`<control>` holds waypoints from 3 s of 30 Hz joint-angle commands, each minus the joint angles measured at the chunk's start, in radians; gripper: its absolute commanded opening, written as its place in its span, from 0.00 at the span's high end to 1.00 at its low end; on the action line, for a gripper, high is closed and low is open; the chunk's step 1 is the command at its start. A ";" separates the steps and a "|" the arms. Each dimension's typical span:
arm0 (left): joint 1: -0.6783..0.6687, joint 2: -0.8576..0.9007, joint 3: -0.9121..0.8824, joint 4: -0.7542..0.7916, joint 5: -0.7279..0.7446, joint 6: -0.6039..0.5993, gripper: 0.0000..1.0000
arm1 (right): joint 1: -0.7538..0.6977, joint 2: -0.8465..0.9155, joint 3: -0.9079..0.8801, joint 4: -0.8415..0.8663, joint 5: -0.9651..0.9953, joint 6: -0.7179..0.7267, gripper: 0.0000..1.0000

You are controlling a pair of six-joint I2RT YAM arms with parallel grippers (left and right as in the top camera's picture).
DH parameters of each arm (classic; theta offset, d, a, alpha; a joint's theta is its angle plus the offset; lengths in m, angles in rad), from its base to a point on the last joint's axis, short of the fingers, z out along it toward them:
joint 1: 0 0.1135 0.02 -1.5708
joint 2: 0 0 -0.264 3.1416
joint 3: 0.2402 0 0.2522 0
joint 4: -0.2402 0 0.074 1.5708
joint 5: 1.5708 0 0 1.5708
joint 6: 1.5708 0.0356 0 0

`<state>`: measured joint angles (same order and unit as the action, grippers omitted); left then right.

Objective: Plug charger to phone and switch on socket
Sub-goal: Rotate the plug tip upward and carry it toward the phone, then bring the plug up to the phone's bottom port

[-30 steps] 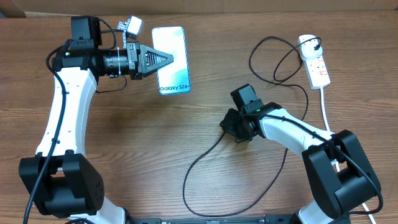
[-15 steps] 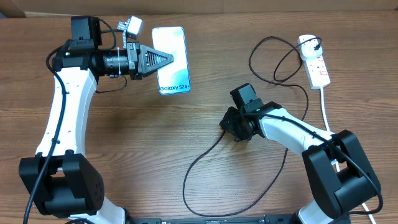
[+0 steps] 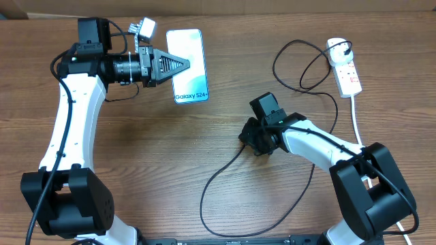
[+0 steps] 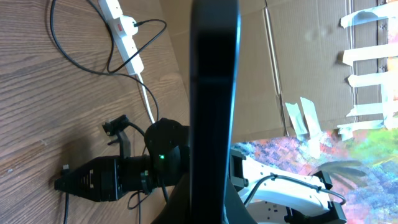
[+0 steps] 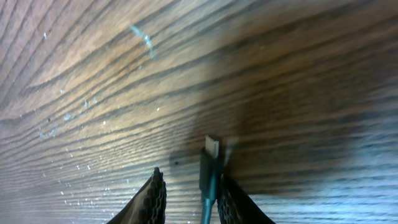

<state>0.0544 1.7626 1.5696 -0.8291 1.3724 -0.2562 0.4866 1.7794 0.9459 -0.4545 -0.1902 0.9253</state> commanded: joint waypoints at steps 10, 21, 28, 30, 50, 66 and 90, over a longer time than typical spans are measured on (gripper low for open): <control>0.007 -0.004 0.002 0.003 0.029 -0.006 0.96 | 0.009 0.032 -0.037 0.015 0.025 0.022 0.89; 0.007 -0.004 0.002 0.003 0.029 -0.006 0.96 | 0.006 0.032 -0.035 0.031 -0.008 -0.002 0.96; 0.007 -0.004 0.002 0.003 0.031 -0.006 0.96 | -0.013 0.008 -0.003 0.057 -0.134 -0.135 0.96; 0.007 -0.004 0.002 0.003 0.040 -0.011 0.96 | -0.023 -0.021 0.012 0.056 -0.185 -0.178 0.96; 0.002 -0.004 0.002 0.034 0.209 -0.081 0.96 | -0.070 -0.293 0.018 0.357 -1.180 -0.384 0.96; -0.024 -0.004 0.002 0.034 0.130 -0.088 0.96 | -0.042 -0.293 0.018 0.630 -1.177 -0.123 0.96; -0.053 -0.004 0.002 0.037 0.087 -0.111 0.96 | -0.011 -0.293 0.018 0.735 -1.030 0.017 0.96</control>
<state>0.0013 1.7626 1.5696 -0.7956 1.4277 -0.3645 0.4801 1.5005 0.9463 0.2478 -1.2259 0.9035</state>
